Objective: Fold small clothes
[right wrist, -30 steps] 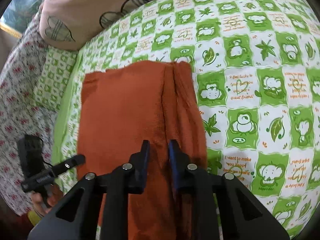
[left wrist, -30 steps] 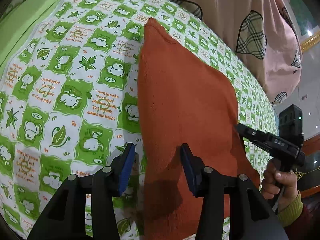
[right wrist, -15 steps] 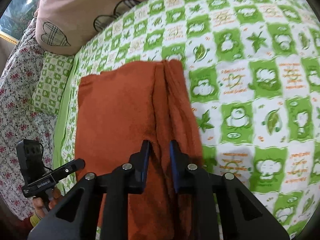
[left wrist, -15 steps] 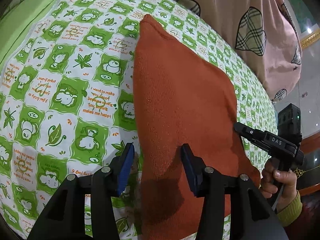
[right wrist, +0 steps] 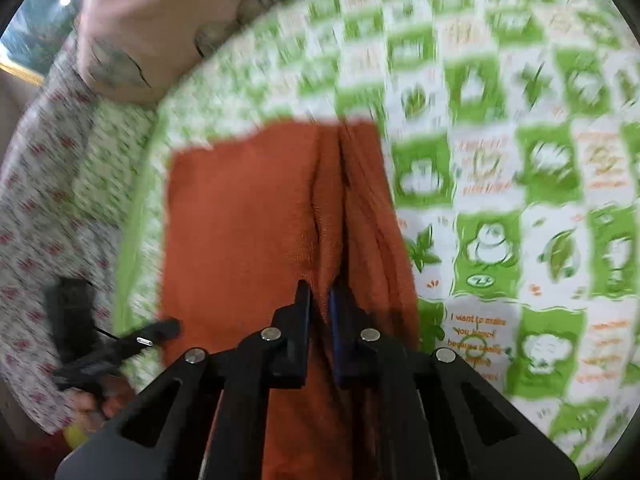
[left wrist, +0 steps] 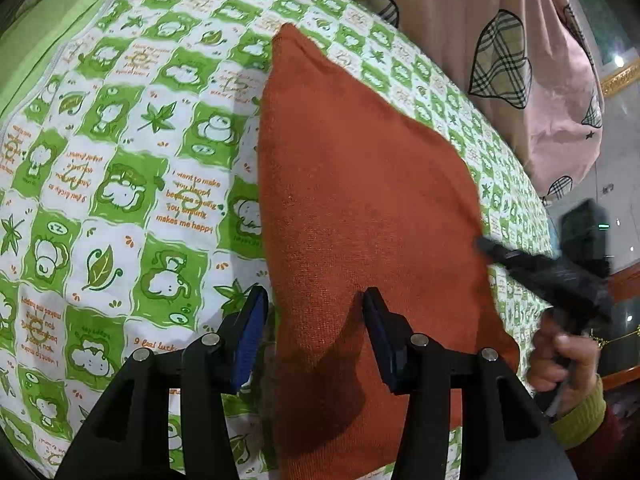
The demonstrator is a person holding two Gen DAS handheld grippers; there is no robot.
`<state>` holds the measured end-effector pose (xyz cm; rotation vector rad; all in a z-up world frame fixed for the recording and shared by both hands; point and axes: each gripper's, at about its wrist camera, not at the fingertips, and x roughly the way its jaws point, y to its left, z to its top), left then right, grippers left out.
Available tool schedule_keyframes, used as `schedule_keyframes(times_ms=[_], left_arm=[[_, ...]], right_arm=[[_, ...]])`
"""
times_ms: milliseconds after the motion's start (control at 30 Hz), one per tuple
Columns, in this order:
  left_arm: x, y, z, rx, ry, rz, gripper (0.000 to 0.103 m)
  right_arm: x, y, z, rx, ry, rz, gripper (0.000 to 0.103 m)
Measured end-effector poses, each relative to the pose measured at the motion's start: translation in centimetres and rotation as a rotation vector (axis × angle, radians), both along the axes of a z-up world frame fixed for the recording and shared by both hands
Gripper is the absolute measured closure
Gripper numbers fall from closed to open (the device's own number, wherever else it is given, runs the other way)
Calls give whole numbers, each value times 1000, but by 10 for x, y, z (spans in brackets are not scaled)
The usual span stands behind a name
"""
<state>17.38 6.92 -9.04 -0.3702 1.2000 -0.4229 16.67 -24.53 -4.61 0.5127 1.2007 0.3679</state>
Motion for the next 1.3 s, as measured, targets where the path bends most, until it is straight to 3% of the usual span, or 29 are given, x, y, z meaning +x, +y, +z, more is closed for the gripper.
schedule_keyframes(times_ms=[33,100,233,367,833,933,1000,1067,1100,1300], left_arm=[[0,-1,2,0,-5,-4,53],[1,-3,3,-1,-8,-12,52],[4,-12,-8,28,15,-3,52],[6,-15,-11,31,19,4,52],[91,-13,5,30,-13,61,53],[72,-7,11,49,-23,34,52],[48,-1,15,77,-34,10,52],[18,2,18,103,-41,-18,51],[1,4,18,117,-40,-30,50],[-85,8,11,203,-50,-88,38]], right_arm=[[-6,-5,21,41,-61,-5,93],[-14,-10,40,26,-114,1,93],[-9,-13,6,-96,-23,24,93],[-4,-14,-20,-126,9,6,93],[-16,-12,-7,-112,24,-7,89],[-36,-13,11,-99,1,20,85],[-57,-15,24,-89,-13,50,77],[-79,-15,30,-85,-8,77,51],[-90,-15,31,-87,-6,93,47],[-137,-11,25,-130,-10,171,46]])
